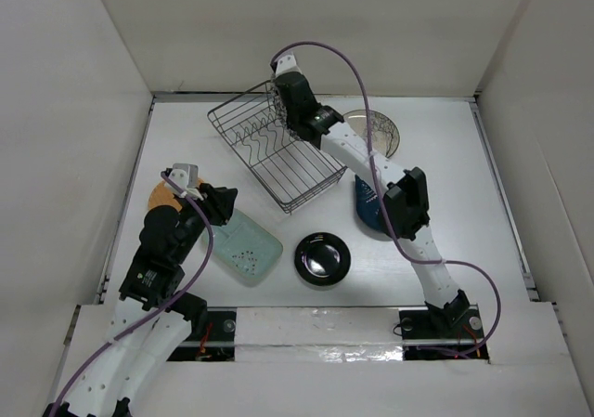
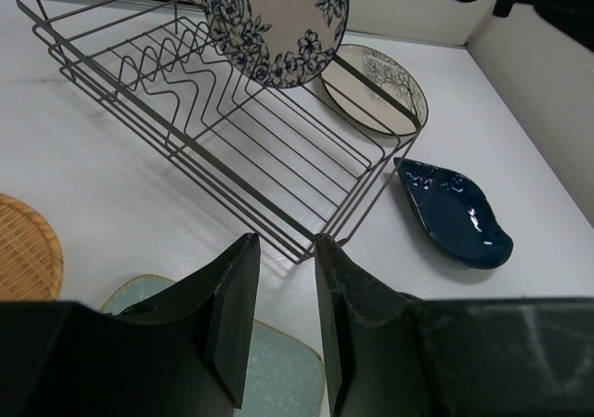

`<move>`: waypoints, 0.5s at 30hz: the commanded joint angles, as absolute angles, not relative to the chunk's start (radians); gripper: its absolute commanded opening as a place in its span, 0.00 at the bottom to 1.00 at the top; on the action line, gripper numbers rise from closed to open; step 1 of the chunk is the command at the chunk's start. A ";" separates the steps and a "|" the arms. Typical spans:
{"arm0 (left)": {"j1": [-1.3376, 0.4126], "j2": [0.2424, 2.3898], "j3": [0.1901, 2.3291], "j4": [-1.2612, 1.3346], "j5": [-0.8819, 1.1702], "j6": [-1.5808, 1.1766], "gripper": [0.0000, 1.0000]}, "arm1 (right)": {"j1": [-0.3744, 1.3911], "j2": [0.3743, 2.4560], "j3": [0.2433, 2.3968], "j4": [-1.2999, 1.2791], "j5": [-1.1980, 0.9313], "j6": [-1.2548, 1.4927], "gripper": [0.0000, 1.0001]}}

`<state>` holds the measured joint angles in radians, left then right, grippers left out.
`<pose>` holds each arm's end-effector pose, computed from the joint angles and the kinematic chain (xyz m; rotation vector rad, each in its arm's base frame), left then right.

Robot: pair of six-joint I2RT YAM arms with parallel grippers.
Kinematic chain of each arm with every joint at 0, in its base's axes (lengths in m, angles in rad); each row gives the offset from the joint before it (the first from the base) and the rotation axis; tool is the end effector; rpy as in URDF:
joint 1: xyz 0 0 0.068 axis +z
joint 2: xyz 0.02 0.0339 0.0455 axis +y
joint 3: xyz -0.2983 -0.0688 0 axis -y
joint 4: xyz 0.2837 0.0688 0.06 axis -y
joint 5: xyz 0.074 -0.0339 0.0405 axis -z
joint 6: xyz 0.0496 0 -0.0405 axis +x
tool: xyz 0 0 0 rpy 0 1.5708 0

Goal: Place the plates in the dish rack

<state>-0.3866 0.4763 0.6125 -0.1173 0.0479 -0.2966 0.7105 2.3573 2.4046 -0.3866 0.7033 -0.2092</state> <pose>0.1393 -0.0593 0.3506 0.1096 1.5769 -0.5751 0.4888 0.3782 0.3603 -0.3760 1.8005 -0.3204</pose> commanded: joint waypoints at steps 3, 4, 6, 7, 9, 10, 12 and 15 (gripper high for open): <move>-0.393 0.469 0.641 -0.078 0.044 -0.290 0.27 | 0.742 2.339 2.396 -0.183 0.750 -0.207 0.00; -0.393 0.468 0.641 -0.078 0.046 -0.290 0.27 | 0.742 2.344 2.385 -0.180 0.753 -0.207 0.00; -0.393 0.469 0.641 -0.078 0.046 -0.290 0.27 | 0.753 2.349 2.340 -0.152 0.773 -0.207 0.00; -0.393 0.471 0.641 -0.078 0.043 -0.291 0.27 | 0.753 2.347 2.327 -0.138 0.778 -0.199 0.00; -0.393 0.469 0.641 -0.081 0.037 -0.291 0.27 | 0.753 2.344 2.306 -0.132 0.790 -0.184 0.03; -0.393 0.469 0.641 -0.081 0.032 -0.291 0.27 | 0.753 2.336 2.289 -0.127 0.798 -0.176 0.11; -0.393 0.469 0.640 -0.081 0.032 -0.293 0.27 | 0.753 2.316 2.266 -0.108 0.819 -0.160 0.42; -0.393 0.474 0.640 -0.080 0.031 -0.291 0.27 | 0.743 2.240 2.201 -0.095 0.790 -0.120 0.64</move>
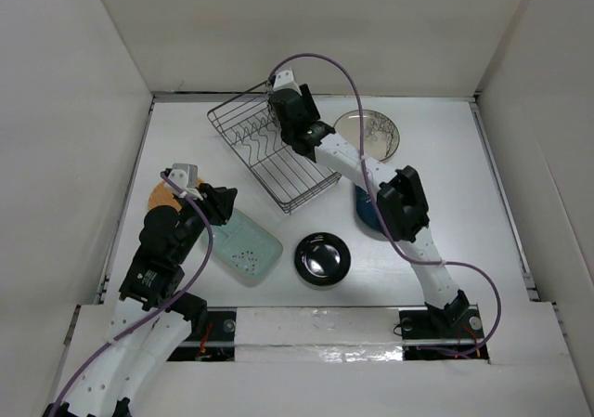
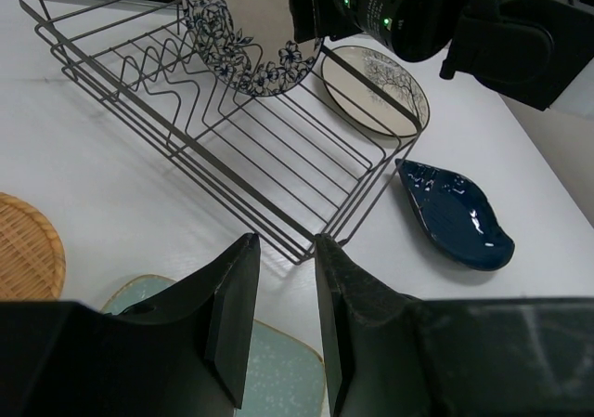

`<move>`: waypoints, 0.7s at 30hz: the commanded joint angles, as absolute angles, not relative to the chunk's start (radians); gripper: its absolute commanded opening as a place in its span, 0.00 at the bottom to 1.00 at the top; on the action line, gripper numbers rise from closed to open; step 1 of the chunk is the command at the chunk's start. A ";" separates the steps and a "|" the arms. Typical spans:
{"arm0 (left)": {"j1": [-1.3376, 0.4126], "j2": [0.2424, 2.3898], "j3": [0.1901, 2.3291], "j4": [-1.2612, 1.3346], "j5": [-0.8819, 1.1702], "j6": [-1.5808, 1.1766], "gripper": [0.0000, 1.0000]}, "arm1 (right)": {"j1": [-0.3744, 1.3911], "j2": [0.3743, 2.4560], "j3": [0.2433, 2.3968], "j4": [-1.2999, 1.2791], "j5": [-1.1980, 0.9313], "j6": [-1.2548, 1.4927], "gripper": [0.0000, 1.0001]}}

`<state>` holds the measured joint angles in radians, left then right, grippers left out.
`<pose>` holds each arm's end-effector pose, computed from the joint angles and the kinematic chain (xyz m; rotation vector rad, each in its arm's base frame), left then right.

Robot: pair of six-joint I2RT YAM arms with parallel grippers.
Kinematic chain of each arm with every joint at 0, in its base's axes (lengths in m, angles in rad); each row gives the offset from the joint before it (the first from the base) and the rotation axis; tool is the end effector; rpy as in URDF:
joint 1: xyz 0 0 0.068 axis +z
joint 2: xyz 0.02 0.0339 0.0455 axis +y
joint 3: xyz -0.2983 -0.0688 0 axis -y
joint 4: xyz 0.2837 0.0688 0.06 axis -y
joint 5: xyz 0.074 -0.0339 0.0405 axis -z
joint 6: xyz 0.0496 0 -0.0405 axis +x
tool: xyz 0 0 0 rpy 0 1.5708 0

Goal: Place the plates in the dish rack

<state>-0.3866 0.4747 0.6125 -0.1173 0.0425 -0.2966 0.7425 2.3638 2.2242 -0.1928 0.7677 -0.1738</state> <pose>0.1390 -0.0589 0.3508 0.1052 1.5751 -0.5713 0.4841 0.3975 0.3070 -0.3220 1.7913 -0.3283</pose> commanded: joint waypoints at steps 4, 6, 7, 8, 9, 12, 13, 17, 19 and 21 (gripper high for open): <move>-0.393 0.483 0.641 -0.078 0.031 -0.293 0.27 | 0.671 2.100 2.103 -0.135 0.661 0.020 0.68; -0.393 0.489 0.641 -0.077 0.032 -0.291 0.27 | 0.620 1.984 1.955 -0.094 0.533 0.131 0.69; -0.393 0.491 0.641 -0.075 0.032 -0.291 0.27 | 0.561 1.944 1.898 -0.071 0.491 0.165 0.68; -0.393 0.492 0.641 -0.077 0.034 -0.290 0.27 | 0.528 1.906 1.837 -0.046 0.447 0.199 0.57; -0.393 0.497 0.641 -0.074 0.034 -0.291 0.27 | 0.493 1.843 1.716 0.013 0.384 0.260 0.41; -0.393 0.502 0.641 -0.074 0.035 -0.290 0.27 | 0.335 1.787 1.580 0.051 0.264 0.410 0.00; -0.393 0.502 0.641 -0.074 0.035 -0.291 0.27 | 0.296 1.783 1.496 0.066 0.232 0.443 0.00; -0.393 0.508 0.643 -0.072 0.029 -0.291 0.27 | 0.135 1.789 1.324 0.143 0.101 0.564 0.38; -0.393 0.509 0.643 -0.071 0.026 -0.291 0.27 | 0.075 1.815 1.286 0.156 0.060 0.604 0.55; -0.393 0.511 0.643 -0.071 0.026 -0.290 0.27 | 0.046 1.841 1.252 0.166 0.013 0.638 0.69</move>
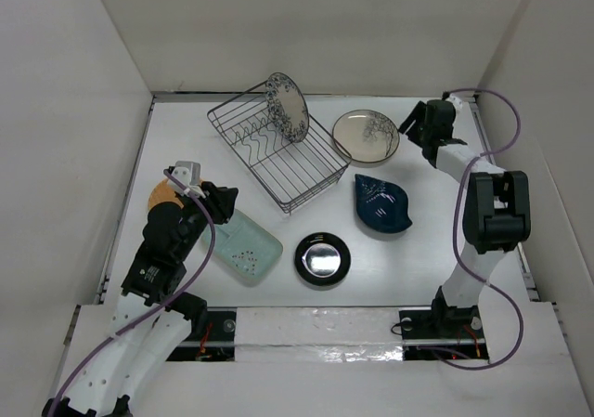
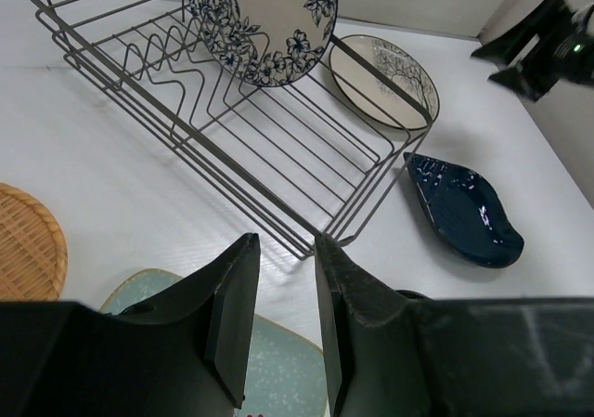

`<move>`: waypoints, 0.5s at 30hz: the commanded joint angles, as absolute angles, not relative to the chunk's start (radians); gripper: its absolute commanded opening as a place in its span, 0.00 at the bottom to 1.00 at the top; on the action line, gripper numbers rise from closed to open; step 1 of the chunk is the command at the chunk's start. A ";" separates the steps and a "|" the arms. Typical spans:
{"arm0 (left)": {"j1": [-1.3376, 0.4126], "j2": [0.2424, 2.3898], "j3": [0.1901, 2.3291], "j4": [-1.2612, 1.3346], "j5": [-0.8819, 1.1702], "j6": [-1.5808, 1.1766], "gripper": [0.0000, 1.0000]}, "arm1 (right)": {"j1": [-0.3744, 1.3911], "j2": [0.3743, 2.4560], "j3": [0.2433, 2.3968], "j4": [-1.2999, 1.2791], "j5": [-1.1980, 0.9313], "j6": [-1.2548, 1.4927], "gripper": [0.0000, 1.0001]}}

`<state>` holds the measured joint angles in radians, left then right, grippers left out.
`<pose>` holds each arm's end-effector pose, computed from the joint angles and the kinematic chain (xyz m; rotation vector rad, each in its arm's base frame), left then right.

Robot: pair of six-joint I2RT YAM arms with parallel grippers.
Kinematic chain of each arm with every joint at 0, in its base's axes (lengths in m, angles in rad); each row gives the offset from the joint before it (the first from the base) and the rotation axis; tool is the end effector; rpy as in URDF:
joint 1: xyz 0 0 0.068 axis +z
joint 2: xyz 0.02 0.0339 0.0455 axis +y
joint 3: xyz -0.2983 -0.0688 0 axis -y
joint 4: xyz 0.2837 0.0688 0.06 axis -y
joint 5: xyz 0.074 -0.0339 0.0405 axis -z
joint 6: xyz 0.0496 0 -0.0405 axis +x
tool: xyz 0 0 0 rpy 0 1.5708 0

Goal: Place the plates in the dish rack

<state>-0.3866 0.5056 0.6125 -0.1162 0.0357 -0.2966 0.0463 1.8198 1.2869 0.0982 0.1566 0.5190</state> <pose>0.1459 -0.0613 0.3468 0.1007 1.6051 -0.5607 0.4798 0.0145 0.2584 0.5666 1.9241 0.2056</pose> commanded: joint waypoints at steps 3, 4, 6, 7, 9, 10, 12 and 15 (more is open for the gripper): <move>-0.393 0.515 0.643 -0.071 0.026 -0.290 0.27 | -0.001 1.928 1.259 0.173 -0.134 0.688 0.71; -0.393 0.517 0.643 -0.069 0.025 -0.291 0.27 | -0.002 1.949 1.265 0.172 -0.155 0.698 0.70; -0.393 0.518 0.641 -0.072 0.026 -0.291 0.27 | -0.011 1.998 1.276 0.176 -0.185 0.728 0.68; -0.393 0.517 0.641 -0.071 0.025 -0.293 0.27 | -0.011 2.011 1.276 0.181 -0.192 0.741 0.67; -0.393 0.517 0.641 -0.071 0.026 -0.293 0.27 | -0.021 2.049 1.267 0.213 -0.228 0.794 0.64; -0.393 0.518 0.641 -0.069 0.025 -0.293 0.27 | -0.034 2.065 1.264 0.230 -0.248 0.814 0.63; -0.393 0.520 0.641 -0.069 0.023 -0.293 0.27 | -0.055 2.088 1.247 0.306 -0.317 0.889 0.58; -0.393 0.520 0.643 -0.069 0.021 -0.291 0.27 | -0.066 2.115 1.233 0.379 -0.386 0.975 0.49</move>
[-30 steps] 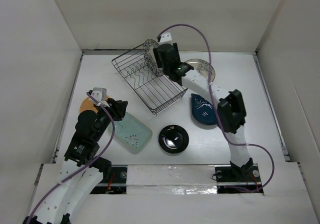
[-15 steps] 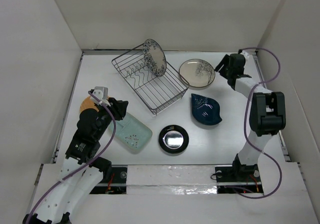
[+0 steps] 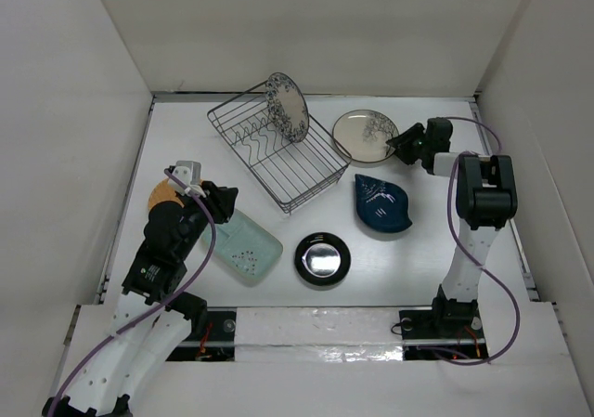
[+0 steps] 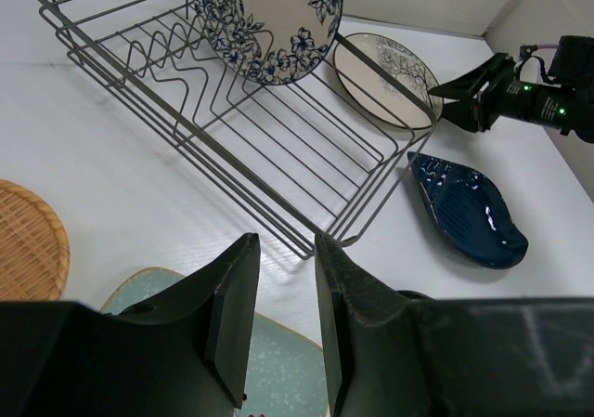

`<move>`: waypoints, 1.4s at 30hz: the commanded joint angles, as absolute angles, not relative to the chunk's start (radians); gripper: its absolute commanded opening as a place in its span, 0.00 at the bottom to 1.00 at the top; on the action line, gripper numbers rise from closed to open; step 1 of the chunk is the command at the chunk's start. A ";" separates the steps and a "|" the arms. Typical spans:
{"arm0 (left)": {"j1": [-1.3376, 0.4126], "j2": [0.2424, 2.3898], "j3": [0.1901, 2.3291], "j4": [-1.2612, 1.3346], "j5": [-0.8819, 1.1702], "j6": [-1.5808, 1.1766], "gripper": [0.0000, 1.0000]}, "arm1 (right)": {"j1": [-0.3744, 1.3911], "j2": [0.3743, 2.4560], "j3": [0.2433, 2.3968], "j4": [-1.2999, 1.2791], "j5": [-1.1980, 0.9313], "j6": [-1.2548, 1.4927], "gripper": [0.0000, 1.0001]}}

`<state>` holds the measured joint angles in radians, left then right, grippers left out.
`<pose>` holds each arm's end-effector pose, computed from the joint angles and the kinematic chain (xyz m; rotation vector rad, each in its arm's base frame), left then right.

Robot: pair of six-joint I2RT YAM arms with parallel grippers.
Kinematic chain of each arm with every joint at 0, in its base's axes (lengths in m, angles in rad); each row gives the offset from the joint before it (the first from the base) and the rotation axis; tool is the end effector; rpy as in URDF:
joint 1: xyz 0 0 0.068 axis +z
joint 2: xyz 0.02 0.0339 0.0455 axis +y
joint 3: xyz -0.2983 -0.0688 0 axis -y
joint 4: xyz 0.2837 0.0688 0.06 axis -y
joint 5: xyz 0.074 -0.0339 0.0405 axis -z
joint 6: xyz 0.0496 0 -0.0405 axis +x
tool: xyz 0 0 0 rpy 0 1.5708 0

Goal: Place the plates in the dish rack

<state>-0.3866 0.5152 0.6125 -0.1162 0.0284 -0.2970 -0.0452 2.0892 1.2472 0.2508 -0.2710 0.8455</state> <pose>0.1481 -0.0618 0.3454 0.0949 1.6146 -0.5536 0.5027 -0.0094 0.1331 0.8142 2.0820 0.7430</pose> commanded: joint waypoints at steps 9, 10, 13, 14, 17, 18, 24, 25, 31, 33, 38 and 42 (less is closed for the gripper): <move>-0.393 0.497 0.641 -0.075 0.009 -0.293 0.27 | -0.098 2.212 1.194 0.603 -0.500 1.175 0.03; -0.393 0.497 0.641 -0.075 -0.020 -0.295 0.27 | -0.098 2.201 1.172 0.641 -0.486 1.187 0.01; -0.393 0.499 0.640 -0.074 -0.015 -0.295 0.27 | -0.123 2.140 1.100 0.754 -0.460 1.204 0.00; -0.393 0.502 0.641 -0.074 -0.012 -0.295 0.27 | -0.132 2.122 1.086 0.777 -0.457 1.206 0.00; -0.393 0.500 0.643 -0.074 -0.009 -0.295 0.27 | -0.141 2.010 1.042 0.807 -0.414 1.169 0.00; -0.393 0.497 0.641 -0.072 -0.009 -0.295 0.27 | -0.141 1.976 1.040 0.767 -0.382 1.148 0.00; -0.393 0.498 0.643 -0.069 -0.006 -0.291 0.27 | -0.074 1.721 1.143 0.521 -0.263 0.843 0.00; -0.393 0.500 0.643 -0.069 -0.006 -0.291 0.26 | -0.045 1.695 1.160 0.488 -0.244 0.813 0.00; -0.393 0.489 0.641 -0.067 0.025 -0.290 0.26 | 0.098 1.556 1.319 0.276 -0.072 0.582 0.00; -0.393 0.489 0.641 -0.066 0.028 -0.291 0.26 | 0.165 1.552 1.394 0.224 -0.040 0.536 0.00; -0.393 0.491 0.641 -0.066 0.031 -0.290 0.26 | 0.277 1.606 1.570 0.118 0.004 0.425 0.00; -0.393 0.482 0.640 -0.064 0.031 -0.291 0.26 | 0.383 1.686 1.741 0.029 0.095 0.339 0.00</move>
